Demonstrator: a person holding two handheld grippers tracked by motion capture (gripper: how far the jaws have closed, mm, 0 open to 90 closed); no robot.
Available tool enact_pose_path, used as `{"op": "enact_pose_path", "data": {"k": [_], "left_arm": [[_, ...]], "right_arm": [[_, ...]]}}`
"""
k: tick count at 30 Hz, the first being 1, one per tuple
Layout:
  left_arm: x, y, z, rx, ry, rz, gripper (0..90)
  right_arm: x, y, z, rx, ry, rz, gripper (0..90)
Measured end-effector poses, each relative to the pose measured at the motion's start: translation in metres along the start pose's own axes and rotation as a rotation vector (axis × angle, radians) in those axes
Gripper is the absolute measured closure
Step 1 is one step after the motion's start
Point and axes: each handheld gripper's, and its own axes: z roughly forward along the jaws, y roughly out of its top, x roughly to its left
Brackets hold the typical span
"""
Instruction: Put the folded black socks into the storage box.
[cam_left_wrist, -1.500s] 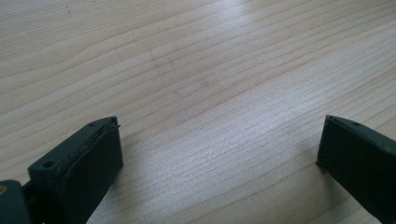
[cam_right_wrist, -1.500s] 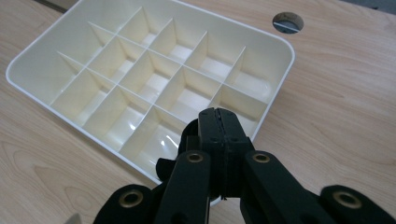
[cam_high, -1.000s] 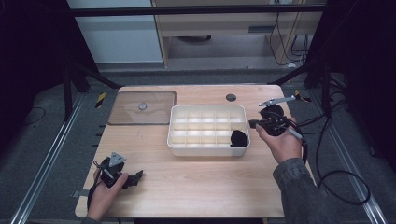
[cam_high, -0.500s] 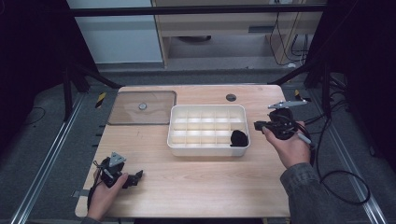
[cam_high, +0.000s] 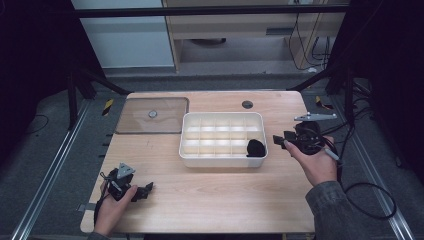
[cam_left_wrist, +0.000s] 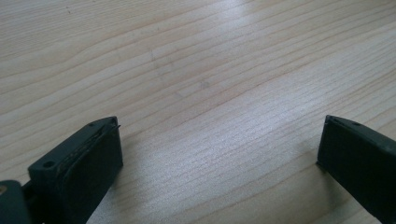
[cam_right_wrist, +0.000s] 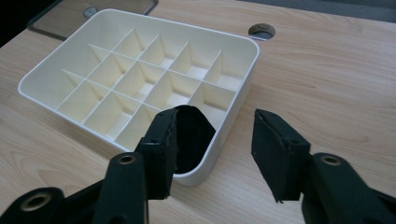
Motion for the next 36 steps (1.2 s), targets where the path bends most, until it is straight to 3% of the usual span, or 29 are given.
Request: {"op": "enact_pose_path", "data": {"k": [7, 11, 22, 36], "left_arm": [[0.0, 0.0, 0.0, -0.001, 0.0, -0.001, 0.0], [0.0, 0.0, 0.0, -0.003, 0.0, -0.003, 0.0], [0.0, 0.0, 0.0, -0.004, -0.001, -0.003, 0.0], [0.0, 0.0, 0.0, -0.001, -0.003, 0.003, 0.0]], "right_arm": [[0.002, -0.001, -0.003, -0.024, -0.013, -0.007, 40.1], [0.002, -0.001, -0.005, -0.039, -0.031, -0.006, 27.8], [0.003, -0.009, -0.01, -0.078, -0.064, -0.024, 7.3], [-0.002, -0.03, -0.008, -0.088, -0.088, -0.014, 8.9]]}}
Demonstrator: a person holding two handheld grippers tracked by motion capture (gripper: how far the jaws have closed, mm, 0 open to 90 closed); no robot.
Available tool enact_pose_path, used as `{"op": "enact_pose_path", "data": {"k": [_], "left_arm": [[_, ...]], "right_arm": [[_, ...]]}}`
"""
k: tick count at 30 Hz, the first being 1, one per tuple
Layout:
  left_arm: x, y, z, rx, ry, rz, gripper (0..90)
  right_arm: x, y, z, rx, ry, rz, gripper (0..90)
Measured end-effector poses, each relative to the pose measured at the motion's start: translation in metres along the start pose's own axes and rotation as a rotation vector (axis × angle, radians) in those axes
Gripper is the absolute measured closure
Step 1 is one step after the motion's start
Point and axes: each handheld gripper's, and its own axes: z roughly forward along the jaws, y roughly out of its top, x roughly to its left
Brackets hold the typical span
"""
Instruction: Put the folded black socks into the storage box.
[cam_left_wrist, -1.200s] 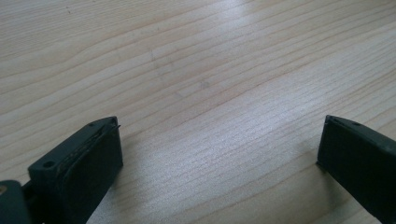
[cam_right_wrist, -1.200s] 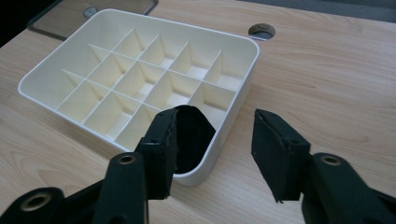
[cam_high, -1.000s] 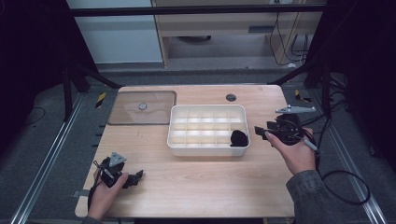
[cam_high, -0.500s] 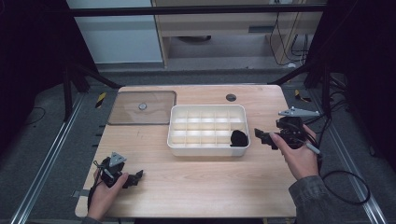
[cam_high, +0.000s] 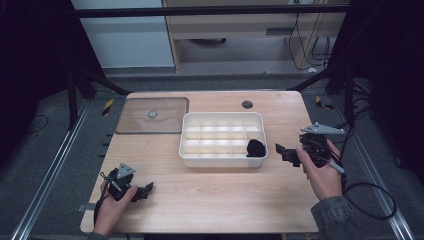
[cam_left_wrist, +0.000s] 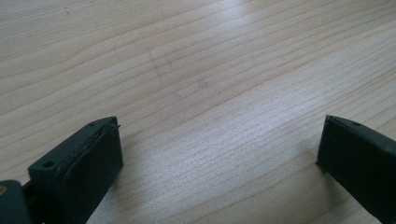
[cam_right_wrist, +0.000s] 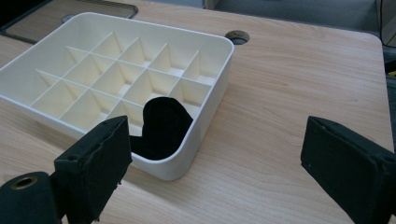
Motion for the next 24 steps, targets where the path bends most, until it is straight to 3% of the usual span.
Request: {"op": "enact_pose_path", "data": {"k": [21, 24], "left_arm": [[0.0, 0.0, 0.0, 0.0, 0.0, 0.0, 0.0], [0.0, 0.0, 0.0, 0.001, 0.0, 0.0, 0.0]], "right_arm": [[-0.001, -0.051, 0.018, 0.028, -0.044, -0.044, 9.2], [0.0, -0.058, 0.021, 0.044, -0.045, -0.032, 9.6]]}}
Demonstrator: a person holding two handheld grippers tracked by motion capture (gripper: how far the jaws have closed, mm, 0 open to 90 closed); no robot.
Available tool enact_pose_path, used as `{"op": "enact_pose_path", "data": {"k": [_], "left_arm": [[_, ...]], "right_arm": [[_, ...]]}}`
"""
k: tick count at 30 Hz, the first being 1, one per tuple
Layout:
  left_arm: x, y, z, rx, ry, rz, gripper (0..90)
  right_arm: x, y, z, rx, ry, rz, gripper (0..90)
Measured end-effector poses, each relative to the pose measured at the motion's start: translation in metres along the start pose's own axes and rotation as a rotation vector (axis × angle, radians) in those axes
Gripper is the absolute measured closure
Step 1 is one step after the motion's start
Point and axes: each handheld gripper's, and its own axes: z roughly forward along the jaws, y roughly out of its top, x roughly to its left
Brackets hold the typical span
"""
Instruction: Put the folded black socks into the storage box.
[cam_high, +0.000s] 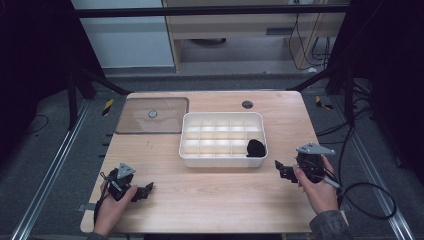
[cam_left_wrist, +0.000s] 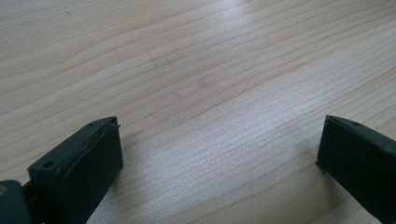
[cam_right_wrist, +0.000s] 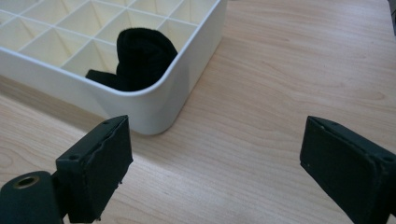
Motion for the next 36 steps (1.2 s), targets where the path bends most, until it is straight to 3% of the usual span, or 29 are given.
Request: {"op": "enact_pose_path", "data": {"k": [16, 36], "left_arm": [[0.0, 0.0, 0.0, 0.0, 0.0, 0.0, 0.0], [0.0, 0.0, 0.0, 0.0, 0.0, 0.001, 0.0]], "right_arm": [[0.006, -0.03, 0.018, 0.054, 0.019, -0.005, 10.5], [0.013, -0.052, 0.032, 0.099, 0.037, 0.002, 10.6]]}}
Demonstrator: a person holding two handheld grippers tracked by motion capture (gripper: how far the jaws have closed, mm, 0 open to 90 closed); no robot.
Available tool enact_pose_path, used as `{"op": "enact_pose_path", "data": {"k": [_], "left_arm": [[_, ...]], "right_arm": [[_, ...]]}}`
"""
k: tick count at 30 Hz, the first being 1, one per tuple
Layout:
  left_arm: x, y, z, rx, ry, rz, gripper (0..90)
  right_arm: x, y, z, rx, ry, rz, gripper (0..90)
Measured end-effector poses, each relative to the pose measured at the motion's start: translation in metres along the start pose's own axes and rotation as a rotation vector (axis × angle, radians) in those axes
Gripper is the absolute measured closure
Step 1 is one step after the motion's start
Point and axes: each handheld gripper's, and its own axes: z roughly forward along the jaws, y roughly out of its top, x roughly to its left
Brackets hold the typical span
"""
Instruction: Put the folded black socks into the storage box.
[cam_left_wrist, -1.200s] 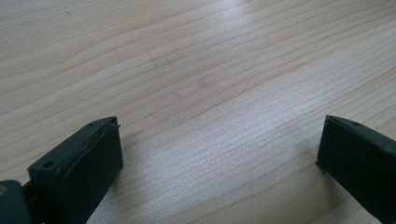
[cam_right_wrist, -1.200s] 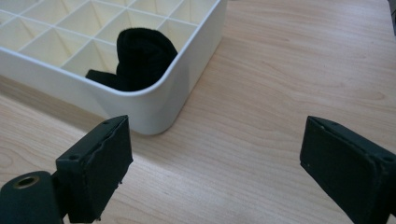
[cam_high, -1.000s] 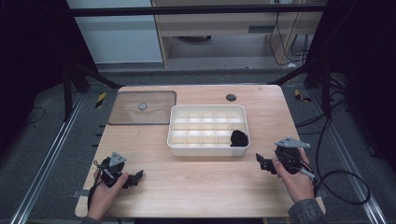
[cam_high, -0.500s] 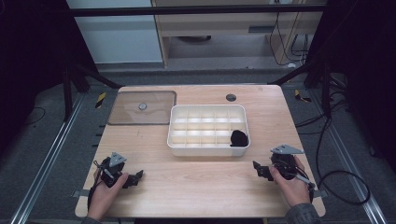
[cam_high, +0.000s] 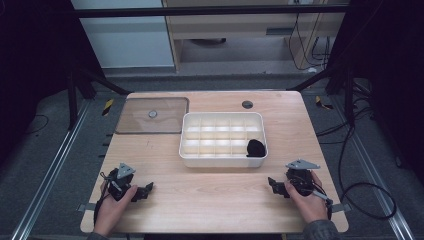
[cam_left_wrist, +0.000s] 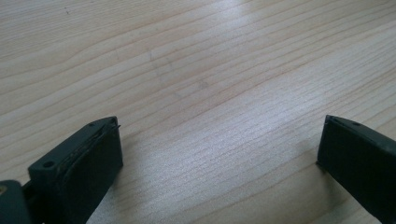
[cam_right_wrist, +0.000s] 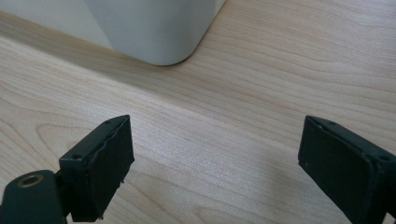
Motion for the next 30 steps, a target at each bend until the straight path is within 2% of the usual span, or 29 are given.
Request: {"op": "enact_pose_path", "data": {"k": [9, 12, 13, 16, 24, 30], "left_arm": [[0.0, 0.0, 0.0, 0.0, 0.0, -0.001, 0.0], [0.0, 0.0, 0.0, 0.0, 0.0, 0.0, 0.0], [0.0, 0.0, 0.0, 0.0, 0.0, 0.0, 0.0], [0.0, 0.0, 0.0, 0.0, 0.0, -0.001, 0.0], [0.0, 0.0, 0.0, -0.003, 0.001, -0.004, 0.0], [0.0, 0.0, 0.0, -0.003, 0.0, -0.006, 0.0]], "right_arm": [[0.002, -0.001, 0.009, -0.005, -0.022, -0.006, 10.6], [0.004, 0.0, 0.01, -0.005, -0.02, 0.007, 10.7], [0.003, -0.001, 0.011, -0.008, -0.028, -0.002, 10.7], [0.004, -0.001, 0.013, -0.006, -0.025, 0.012, 10.6], [0.007, -0.003, 0.02, -0.004, -0.038, 0.013, 10.4], [0.009, -0.006, 0.023, -0.023, -0.058, 0.011, 9.2]]}}
